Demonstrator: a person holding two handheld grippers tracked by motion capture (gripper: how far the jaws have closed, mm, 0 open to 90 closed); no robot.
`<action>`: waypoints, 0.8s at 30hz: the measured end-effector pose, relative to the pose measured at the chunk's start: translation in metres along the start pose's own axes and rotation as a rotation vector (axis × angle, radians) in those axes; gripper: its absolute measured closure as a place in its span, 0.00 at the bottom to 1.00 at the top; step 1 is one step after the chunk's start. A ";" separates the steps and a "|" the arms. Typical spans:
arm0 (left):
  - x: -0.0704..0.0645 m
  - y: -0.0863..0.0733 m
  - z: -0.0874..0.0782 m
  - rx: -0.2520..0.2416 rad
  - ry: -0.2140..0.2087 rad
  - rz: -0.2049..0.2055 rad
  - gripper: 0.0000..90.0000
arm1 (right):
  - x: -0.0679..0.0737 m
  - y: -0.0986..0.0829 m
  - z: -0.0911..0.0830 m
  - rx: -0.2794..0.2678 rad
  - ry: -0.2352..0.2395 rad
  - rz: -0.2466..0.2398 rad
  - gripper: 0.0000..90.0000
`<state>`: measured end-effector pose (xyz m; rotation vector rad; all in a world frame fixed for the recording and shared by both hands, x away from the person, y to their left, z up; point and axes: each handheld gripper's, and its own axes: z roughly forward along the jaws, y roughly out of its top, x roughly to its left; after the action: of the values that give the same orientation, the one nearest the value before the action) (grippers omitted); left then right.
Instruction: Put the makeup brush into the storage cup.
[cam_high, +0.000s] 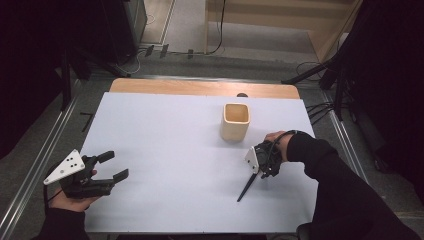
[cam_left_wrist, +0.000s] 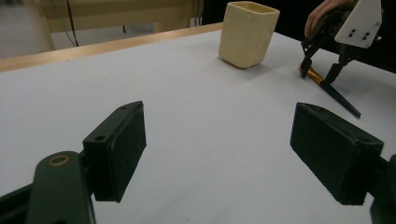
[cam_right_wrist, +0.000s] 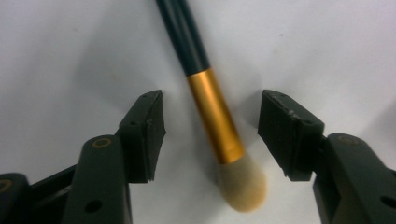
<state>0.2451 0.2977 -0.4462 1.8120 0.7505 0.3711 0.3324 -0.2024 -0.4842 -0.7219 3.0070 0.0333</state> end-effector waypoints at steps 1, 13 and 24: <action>0.000 0.000 0.000 0.000 0.000 0.002 0.21 | -0.001 0.001 -0.001 0.011 0.000 0.000 0.50; -0.001 0.000 0.000 0.001 -0.002 0.006 0.21 | -0.004 0.004 -0.002 -0.003 0.015 -0.027 0.77; -0.001 0.000 0.000 0.005 -0.002 0.004 0.21 | -0.004 0.005 -0.003 -0.014 0.025 -0.040 0.87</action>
<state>0.2446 0.2972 -0.4460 1.8184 0.7473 0.3709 0.3338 -0.1961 -0.4814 -0.7892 3.0186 0.0448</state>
